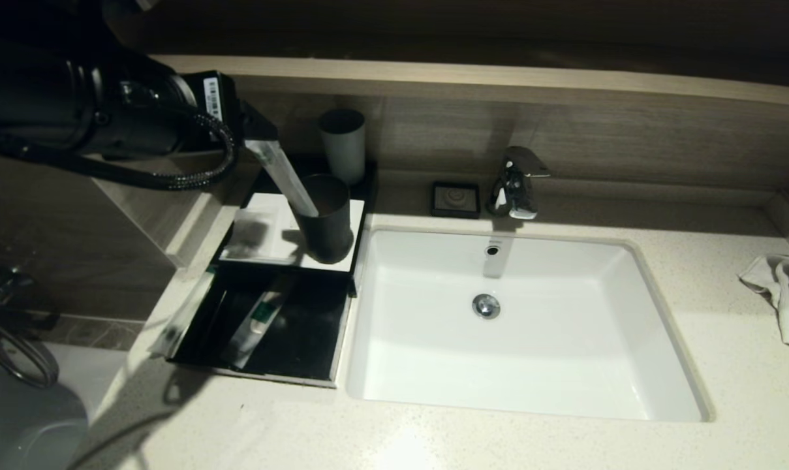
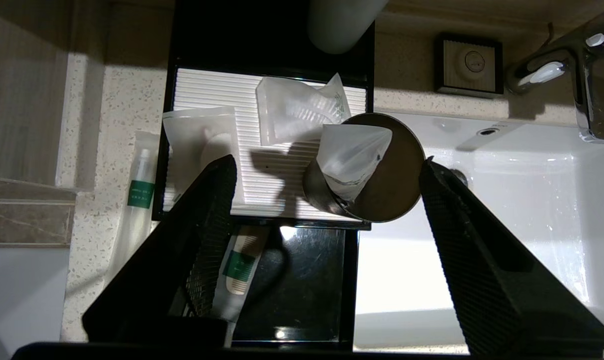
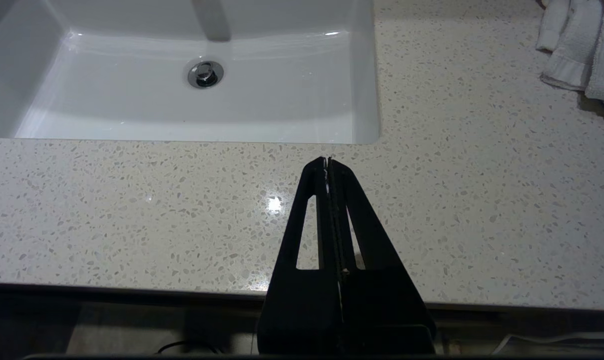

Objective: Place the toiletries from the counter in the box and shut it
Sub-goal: Pick up the bathroom toiletry

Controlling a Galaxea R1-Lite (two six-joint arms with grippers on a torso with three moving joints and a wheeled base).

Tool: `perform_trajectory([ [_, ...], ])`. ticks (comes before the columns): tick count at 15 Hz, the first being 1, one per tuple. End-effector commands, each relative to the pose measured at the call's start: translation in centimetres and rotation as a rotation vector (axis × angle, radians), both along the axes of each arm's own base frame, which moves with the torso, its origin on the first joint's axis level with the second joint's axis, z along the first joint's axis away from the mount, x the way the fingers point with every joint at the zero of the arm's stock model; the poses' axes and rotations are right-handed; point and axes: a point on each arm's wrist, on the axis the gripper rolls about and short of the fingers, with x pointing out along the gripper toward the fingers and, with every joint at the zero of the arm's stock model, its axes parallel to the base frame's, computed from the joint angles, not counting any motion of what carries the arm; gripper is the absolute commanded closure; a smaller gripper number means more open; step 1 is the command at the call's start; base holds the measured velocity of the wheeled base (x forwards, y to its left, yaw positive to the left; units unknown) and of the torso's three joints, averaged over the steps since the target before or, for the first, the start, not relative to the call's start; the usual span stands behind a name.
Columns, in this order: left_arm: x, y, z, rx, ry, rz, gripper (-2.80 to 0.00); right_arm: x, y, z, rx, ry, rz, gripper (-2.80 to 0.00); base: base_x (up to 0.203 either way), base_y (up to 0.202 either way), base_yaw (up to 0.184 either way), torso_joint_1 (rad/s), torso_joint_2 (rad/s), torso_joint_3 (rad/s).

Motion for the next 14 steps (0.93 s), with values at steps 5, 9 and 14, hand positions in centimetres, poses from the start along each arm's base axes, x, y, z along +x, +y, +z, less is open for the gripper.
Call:
perform_trajectory([
  [5,0.6,-2.9,-0.9,0.019,-0.013,0.039,-2.80,0.0,0.0,0.0,0.000,0.000,0.000,0.00,0.000,0.000,0.000,0.000,0.00,0.000],
  [9,1.7,-3.9,-1.5,0.020,-0.036,0.106,-2.80,0.0,0.0,0.0,0.000,0.000,0.000,0.00,0.000,0.000,0.000,0.000,0.00,0.000],
  [14,2.5,-4.4,-1.7,-0.015,-0.059,0.179,-2.80,0.0,0.0,0.0,0.000,0.000,0.000,0.00,0.000,0.000,0.000,0.000,0.00,0.000],
])
